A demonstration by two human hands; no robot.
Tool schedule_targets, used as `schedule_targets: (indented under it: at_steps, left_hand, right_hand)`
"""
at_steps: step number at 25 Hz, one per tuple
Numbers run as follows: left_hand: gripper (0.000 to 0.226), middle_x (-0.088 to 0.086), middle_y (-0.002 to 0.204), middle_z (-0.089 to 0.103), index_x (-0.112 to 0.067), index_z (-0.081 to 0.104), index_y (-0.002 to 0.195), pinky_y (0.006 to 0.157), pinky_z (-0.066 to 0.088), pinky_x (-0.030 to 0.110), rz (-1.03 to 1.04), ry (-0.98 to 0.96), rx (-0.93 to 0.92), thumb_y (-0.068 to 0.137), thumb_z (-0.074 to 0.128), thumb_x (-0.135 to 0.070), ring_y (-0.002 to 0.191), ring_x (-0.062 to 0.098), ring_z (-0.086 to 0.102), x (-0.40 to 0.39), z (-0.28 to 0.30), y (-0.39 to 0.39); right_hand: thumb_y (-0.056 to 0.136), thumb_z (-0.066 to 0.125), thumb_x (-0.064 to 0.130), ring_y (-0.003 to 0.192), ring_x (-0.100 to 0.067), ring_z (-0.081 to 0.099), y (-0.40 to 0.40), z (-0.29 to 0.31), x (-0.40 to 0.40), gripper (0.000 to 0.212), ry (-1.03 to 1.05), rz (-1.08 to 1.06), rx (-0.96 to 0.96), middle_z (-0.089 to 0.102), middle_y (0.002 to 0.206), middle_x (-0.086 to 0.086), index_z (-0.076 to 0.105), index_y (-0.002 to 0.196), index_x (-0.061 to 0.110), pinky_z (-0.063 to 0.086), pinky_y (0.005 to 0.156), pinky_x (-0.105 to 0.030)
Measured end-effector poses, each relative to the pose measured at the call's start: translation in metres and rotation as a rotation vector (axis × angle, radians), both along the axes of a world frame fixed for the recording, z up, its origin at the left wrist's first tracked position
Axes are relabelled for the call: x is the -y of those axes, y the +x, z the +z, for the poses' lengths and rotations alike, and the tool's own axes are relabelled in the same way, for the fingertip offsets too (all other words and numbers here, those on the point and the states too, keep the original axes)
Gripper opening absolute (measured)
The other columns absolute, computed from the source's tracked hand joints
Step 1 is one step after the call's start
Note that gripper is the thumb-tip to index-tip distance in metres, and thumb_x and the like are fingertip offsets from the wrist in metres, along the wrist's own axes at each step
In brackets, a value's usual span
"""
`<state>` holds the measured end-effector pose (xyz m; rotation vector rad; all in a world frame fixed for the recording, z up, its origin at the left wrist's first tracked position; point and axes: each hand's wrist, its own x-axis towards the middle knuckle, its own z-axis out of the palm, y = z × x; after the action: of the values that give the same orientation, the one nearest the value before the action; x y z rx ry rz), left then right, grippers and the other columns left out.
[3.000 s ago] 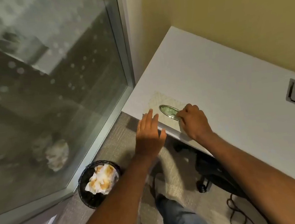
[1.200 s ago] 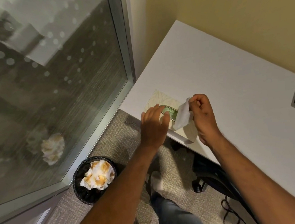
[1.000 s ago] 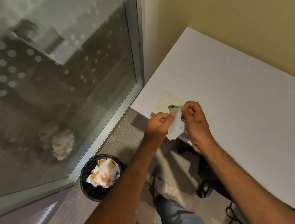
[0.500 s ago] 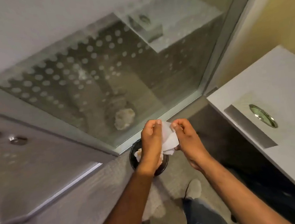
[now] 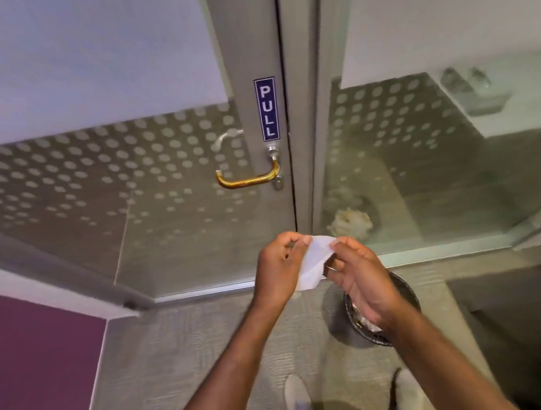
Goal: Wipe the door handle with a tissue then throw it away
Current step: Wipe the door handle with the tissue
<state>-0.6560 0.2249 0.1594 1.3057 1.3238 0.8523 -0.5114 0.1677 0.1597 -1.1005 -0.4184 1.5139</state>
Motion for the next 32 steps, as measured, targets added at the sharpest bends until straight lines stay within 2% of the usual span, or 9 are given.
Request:
schedule_targets:
  at_steps: [3, 7, 12, 17, 20, 24, 26, 28, 32]
  left_hand:
    - [0.024, -0.01, 0.064, 0.065, -0.024, 0.068, 0.077, 0.061, 0.044, 0.029, 0.096, 0.028, 0.0, 0.101, 0.07, -0.023, 0.061, 0.008, 0.056, -0.009, 0.001, -0.045]
    - [0.026, -0.006, 0.062, 0.062, -0.027, 0.069, 0.074, 0.059, 0.047, 0.034, 0.281, 0.001, 0.099, 0.1, 0.071, -0.026, 0.06, 0.014, 0.055, -0.025, 0.005, -0.07]
    - [0.026, 0.004, 0.061, 0.053, -0.021, 0.069, 0.078, 0.051, 0.048, 0.031, 0.433, -0.066, 0.371, 0.104, 0.066, -0.024, 0.055, 0.019, 0.047, -0.062, 0.016, -0.09]
    - [0.022, 0.009, 0.077, 0.056, -0.018, 0.069, 0.083, 0.071, 0.039, 0.036, 0.421, -0.015, 0.388, 0.104, 0.066, -0.024, 0.075, 0.02, 0.049, -0.113, 0.033, -0.093]
    - [0.024, -0.009, 0.066, 0.06, -0.021, 0.07, 0.078, 0.063, 0.041, 0.029, 0.441, 0.086, 0.235, 0.101, 0.069, -0.024, 0.064, 0.009, 0.051, -0.148, 0.04, -0.1]
    - [0.014, -0.003, 0.073, 0.068, -0.019, 0.074, 0.088, 0.066, 0.049, 0.035, 0.407, 0.203, 0.008, 0.101, 0.07, -0.025, 0.064, 0.008, 0.056, -0.18, 0.034, -0.109]
    - [0.005, -0.007, 0.074, 0.063, -0.021, 0.073, 0.1, 0.063, 0.047, 0.033, 0.376, 0.281, -0.142, 0.1, 0.07, -0.026, 0.062, 0.001, 0.052, -0.181, 0.033, -0.113]
    - [0.015, -0.009, 0.092, 0.06, -0.021, 0.07, 0.115, 0.072, 0.051, 0.035, 0.354, 0.482, -0.379, 0.1, 0.071, -0.024, 0.079, 0.0, 0.054, -0.177, 0.035, -0.121]
    - [0.039, 0.017, 0.15, 0.051, -0.013, 0.062, 0.137, 0.111, 0.043, 0.05, 0.269, 1.086, -0.882, 0.099, 0.061, -0.023, 0.138, 0.035, 0.041, -0.185, 0.043, -0.139]
  right_hand:
    - [0.102, 0.053, 0.023, 0.08, -0.016, 0.067, -0.05, 0.013, -0.022, 0.022, 0.056, 0.041, 0.301, 0.071, 0.089, -0.002, 0.068, 0.086, 0.026, 0.055, 0.068, -0.036]
    - [0.105, 0.052, 0.026, 0.076, -0.008, 0.06, -0.081, 0.025, -0.046, 0.019, 0.148, 0.119, 0.684, 0.066, 0.083, 0.006, 0.063, 0.091, 0.02, 0.048, 0.065, -0.025]
    - [0.1, 0.062, 0.025, 0.07, -0.003, 0.054, -0.089, 0.045, -0.075, 0.004, 0.201, 0.271, 0.696, 0.058, 0.077, 0.014, 0.059, 0.101, 0.023, 0.042, 0.061, -0.015]
    - [0.098, 0.052, 0.006, 0.084, 0.003, 0.053, -0.087, 0.07, -0.123, 0.025, 0.367, 0.346, 0.946, 0.055, 0.099, 0.009, 0.065, 0.095, 0.028, 0.04, 0.073, -0.009]
    - [0.099, 0.054, 0.013, 0.091, 0.006, 0.054, -0.097, 0.075, -0.152, 0.028, 0.412, 0.307, 1.234, 0.049, 0.1, 0.013, 0.075, 0.104, 0.032, 0.038, 0.081, -0.006]
    - [0.093, 0.065, 0.032, 0.106, -0.02, 0.053, -0.117, 0.064, -0.17, 0.026, 0.391, 0.224, 1.894, 0.059, 0.111, 0.004, 0.074, 0.118, 0.031, 0.039, 0.094, -0.038]
    - [0.091, 0.066, 0.034, 0.108, -0.025, 0.052, -0.127, 0.057, -0.173, 0.027, 0.401, 0.188, 2.081, 0.06, 0.119, -0.001, 0.073, 0.116, 0.027, 0.037, 0.093, -0.042]
    - [0.092, 0.064, 0.027, 0.108, -0.026, 0.052, -0.135, 0.052, -0.177, 0.028, 0.4, 0.213, 2.202, 0.058, 0.121, -0.004, 0.069, 0.119, 0.022, 0.033, 0.092, -0.042]
    - [0.089, 0.044, 0.007, 0.113, -0.03, 0.048, -0.149, 0.053, -0.181, 0.058, 0.356, 0.329, 2.246, 0.05, 0.121, -0.009, 0.044, 0.146, 0.014, 0.034, 0.103, -0.047]
